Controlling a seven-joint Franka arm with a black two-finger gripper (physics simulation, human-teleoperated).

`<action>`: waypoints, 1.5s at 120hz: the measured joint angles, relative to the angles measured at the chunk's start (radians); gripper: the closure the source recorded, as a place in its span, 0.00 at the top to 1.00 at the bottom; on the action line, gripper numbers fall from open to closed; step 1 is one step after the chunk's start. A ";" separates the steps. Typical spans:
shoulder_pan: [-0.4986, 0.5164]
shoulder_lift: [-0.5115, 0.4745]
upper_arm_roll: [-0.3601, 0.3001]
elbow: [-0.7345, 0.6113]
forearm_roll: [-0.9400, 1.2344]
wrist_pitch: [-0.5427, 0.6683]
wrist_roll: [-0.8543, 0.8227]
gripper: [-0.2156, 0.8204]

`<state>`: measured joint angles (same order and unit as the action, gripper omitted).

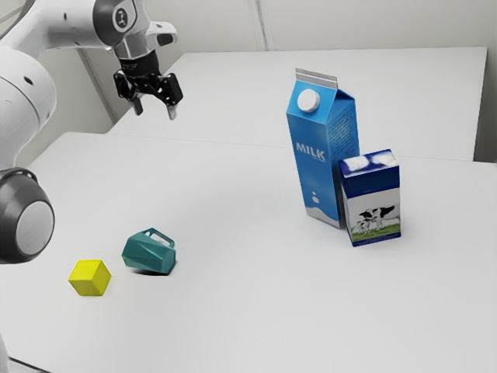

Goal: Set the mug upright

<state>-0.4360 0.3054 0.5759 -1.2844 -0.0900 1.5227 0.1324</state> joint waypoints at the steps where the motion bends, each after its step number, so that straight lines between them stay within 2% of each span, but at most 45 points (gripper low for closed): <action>1: 0.000 0.000 -0.001 0.000 0.000 0.000 -0.001 0.79; 32: 0.007 -0.028 -0.002 -0.051 0.007 0.000 -0.010 0.79; 61: 0.002 -0.290 -0.020 -0.435 -0.002 0.109 -0.011 0.79; 79: -0.020 -0.383 0.057 -0.575 -0.019 0.147 0.015 0.79; 122: 0.013 -0.424 0.192 -0.774 -0.103 0.234 0.141 0.79; 153: 0.019 -0.450 0.249 -0.870 -0.111 0.270 0.270 0.79; 180: 0.020 -0.438 0.282 -0.952 -0.150 0.358 0.394 0.79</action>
<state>-0.4156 -0.1326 0.8584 -2.2365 -0.2403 1.8810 0.5259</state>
